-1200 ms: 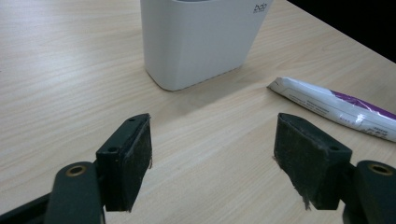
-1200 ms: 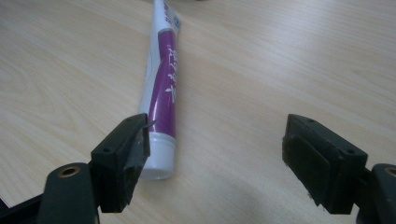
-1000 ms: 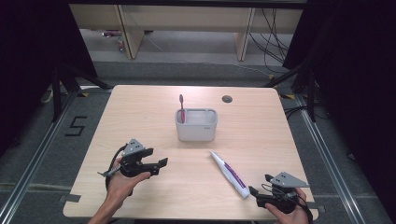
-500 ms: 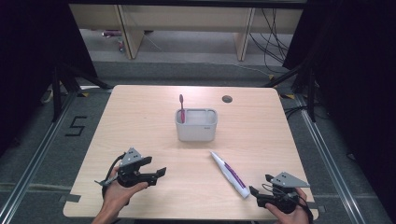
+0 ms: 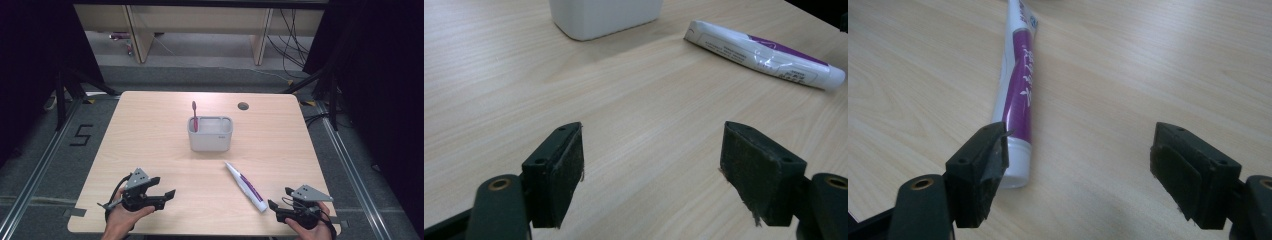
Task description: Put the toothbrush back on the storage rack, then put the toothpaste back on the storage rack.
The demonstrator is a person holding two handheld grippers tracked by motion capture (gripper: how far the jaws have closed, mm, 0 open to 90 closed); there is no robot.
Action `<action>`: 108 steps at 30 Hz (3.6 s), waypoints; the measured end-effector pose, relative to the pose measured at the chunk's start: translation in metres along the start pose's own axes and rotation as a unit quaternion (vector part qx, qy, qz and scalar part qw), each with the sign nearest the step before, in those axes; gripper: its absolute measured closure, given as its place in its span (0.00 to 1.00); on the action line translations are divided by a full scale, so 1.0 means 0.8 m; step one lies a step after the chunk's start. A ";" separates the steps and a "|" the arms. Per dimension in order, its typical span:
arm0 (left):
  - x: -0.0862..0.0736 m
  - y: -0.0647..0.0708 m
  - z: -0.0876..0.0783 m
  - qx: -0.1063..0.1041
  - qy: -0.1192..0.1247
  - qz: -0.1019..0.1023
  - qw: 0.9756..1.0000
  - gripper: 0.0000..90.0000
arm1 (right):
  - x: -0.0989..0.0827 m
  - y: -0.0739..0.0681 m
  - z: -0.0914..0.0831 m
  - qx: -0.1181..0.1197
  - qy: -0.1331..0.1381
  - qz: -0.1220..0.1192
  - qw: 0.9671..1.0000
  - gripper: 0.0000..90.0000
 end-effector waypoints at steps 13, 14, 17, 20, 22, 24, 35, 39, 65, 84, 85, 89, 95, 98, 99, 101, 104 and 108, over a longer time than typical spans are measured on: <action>-0.030 -0.005 -0.012 0.008 -0.020 0.011 1.000 0.25 | -0.002 0.001 -0.003 -0.001 -0.002 -0.002 1.000 0.27; -0.031 -0.004 -0.012 0.010 -0.015 0.006 1.000 0.24 | -0.002 0.002 -0.003 0.000 0.000 -0.005 1.000 0.27; -0.041 -0.002 -0.013 0.008 -0.022 0.011 1.000 0.21 | -0.004 0.004 -0.005 -0.003 0.000 0.000 1.000 0.27; -0.046 -0.001 -0.014 0.009 -0.030 0.017 0.999 0.20 | -0.004 0.003 -0.006 -0.006 -0.002 0.006 1.000 0.27; -0.050 0.000 -0.016 0.011 -0.034 0.020 0.999 0.18 | -0.004 0.004 -0.006 -0.008 -0.002 0.003 1.000 0.27; -0.052 0.002 -0.017 0.010 -0.036 0.027 0.999 0.18 | -0.004 0.004 -0.006 -0.007 -0.002 0.004 1.000 0.27; -0.069 0.014 -0.024 0.012 -0.060 0.050 0.997 0.18 | -0.003 0.003 -0.004 -0.002 0.000 -0.001 1.000 0.27; -0.074 0.015 -0.025 0.012 -0.068 0.055 0.996 0.18 | -0.003 0.006 -0.005 -0.013 0.000 -0.005 1.000 0.27; -0.085 0.021 -0.025 0.009 -0.071 0.054 0.996 0.18 | 0.035 -0.021 0.016 0.026 -0.089 -0.067 0.993 0.34; -0.086 0.024 -0.023 0.007 -0.069 0.055 0.996 0.18 | 0.054 -0.043 0.054 0.054 -0.165 -0.113 0.978 0.48; -0.086 0.024 -0.023 0.006 -0.069 0.055 0.996 0.18 | 0.057 -0.043 0.059 0.055 -0.169 -0.121 0.977 0.49; -0.086 0.024 -0.025 0.003 -0.073 0.060 0.996 0.18 | 0.061 -0.047 0.066 0.056 -0.184 -0.121 0.974 0.50; -0.086 0.024 -0.025 0.003 -0.073 0.059 0.996 0.18 | 0.066 -0.050 0.078 0.060 -0.202 -0.127 0.969 0.52; -0.086 0.024 -0.025 0.002 -0.074 0.061 0.995 0.18 | 0.067 -0.051 0.082 0.064 -0.206 -0.127 0.968 0.53; -0.085 0.024 -0.025 0.003 -0.073 0.061 0.995 0.18 | 0.068 -0.050 0.085 0.060 -0.211 -0.131 0.967 0.53; -0.085 0.024 -0.025 0.004 -0.073 0.061 0.995 0.18 | 0.068 -0.053 0.087 0.067 -0.219 -0.130 0.965 0.54; -0.085 0.024 -0.025 0.003 -0.073 0.062 0.995 0.18 | 0.070 -0.054 0.094 0.067 -0.227 -0.135 0.962 0.56; -0.084 0.026 -0.024 0.000 -0.067 0.059 0.996 0.18 | 0.070 -0.054 0.099 0.069 -0.234 -0.139 0.960 0.56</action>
Point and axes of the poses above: each handheld gripper's, and its own axes: z roughly forward along the jaws, x roughly out of its top, y roughly to its right, the point moved 10 cm from there along z, roughly forward along the jaws, and after that the axes turned 5 degrees about -x, right-handed, at the moved point
